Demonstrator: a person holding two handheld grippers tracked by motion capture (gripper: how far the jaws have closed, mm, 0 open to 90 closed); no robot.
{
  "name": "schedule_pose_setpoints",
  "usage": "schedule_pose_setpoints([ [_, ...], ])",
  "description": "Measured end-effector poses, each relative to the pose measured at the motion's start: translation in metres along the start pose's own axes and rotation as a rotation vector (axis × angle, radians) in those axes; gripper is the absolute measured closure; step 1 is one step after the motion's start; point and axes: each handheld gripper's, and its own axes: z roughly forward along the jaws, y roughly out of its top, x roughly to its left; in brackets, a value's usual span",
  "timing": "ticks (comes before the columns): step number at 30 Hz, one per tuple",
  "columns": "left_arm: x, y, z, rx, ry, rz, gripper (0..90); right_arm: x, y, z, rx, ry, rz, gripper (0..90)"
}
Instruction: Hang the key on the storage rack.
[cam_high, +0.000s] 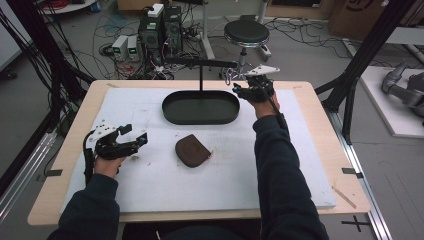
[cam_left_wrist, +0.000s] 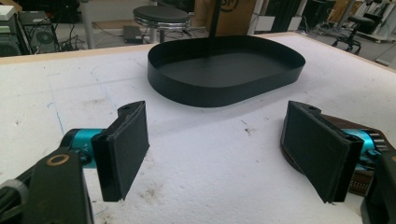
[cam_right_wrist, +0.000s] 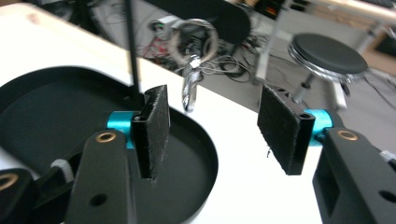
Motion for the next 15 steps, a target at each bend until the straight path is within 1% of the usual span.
schedule_pose_setpoints([
  [1, 0.0, 0.0, 0.0, 0.0, -0.001, 0.0, 22.6, 0.001, -0.004, -0.007, 0.002, 0.018, -0.001, 38.0],
  [2, 0.0, 0.0, 0.0, 0.002, -0.005, -0.001, 22.6, 0.001, -0.008, -0.014, 0.016, 0.027, -0.005, 33.3],
  [3, -0.001, 0.0, 0.0, 0.002, -0.01, -0.005, 22.6, 0.002, -0.014, -0.022, 0.018, 0.032, -0.004, 31.3],
  [4, -0.001, 0.0, 0.0, 0.001, -0.013, -0.005, 22.6, 0.002, -0.014, -0.022, 0.018, 0.032, -0.004, 31.3],
  [5, -0.002, 0.0, 0.001, -0.001, -0.017, -0.005, 22.6, 0.003, -0.021, -0.03, 0.015, 0.045, -0.002, 30.1],
  [6, -0.002, 0.0, 0.001, 0.001, -0.022, -0.004, 22.5, 0.003, -0.026, -0.036, 0.054, 0.051, 0.0, 26.6],
  [7, -0.003, 0.0, 0.001, 0.0, -0.025, -0.005, 22.1, 0.004, -0.034, -0.043, 0.061, 0.044, -0.01, 24.6],
  [8, -0.003, 0.0, 0.002, 0.0, -0.028, -0.009, 20.8, 0.005, -0.053, -0.057, 0.056, 0.049, -0.003, 23.2],
  [9, -0.003, 0.0, 0.002, -0.002, -0.027, -0.01, 20.2, 0.005, -0.062, -0.064, 0.063, 0.048, 0.009, 21.5],
  [10, -0.004, 0.0, 0.003, -0.006, -0.026, -0.013, 20.2, 0.005, -0.062, -0.064, 0.063, 0.048, 0.009, 21.5],
  [11, -0.004, 0.0, 0.003, -0.01, -0.025, -0.013, 19.6, 0.005, -0.081, -0.074, 0.065, 0.042, 0.018, 21.3],
  [12, -0.004, 0.001, 0.003, -0.012, -0.023, -0.014, 19.6, 0.005, -0.081, -0.074, 0.065, 0.042, 0.018, 21.3],
  [13, -0.004, 0.001, 0.003, -0.013, -0.021, -0.012, 18.7, 0.005, -0.099, -0.082, 0.07, 0.038, 0.031, 21.3],
  [15, -0.005, 0.001, 0.003, -0.011, -0.02, -0.009, 18.6, 0.002, -0.114, -0.088, 0.058, 0.025, 0.068, 21.1],
])
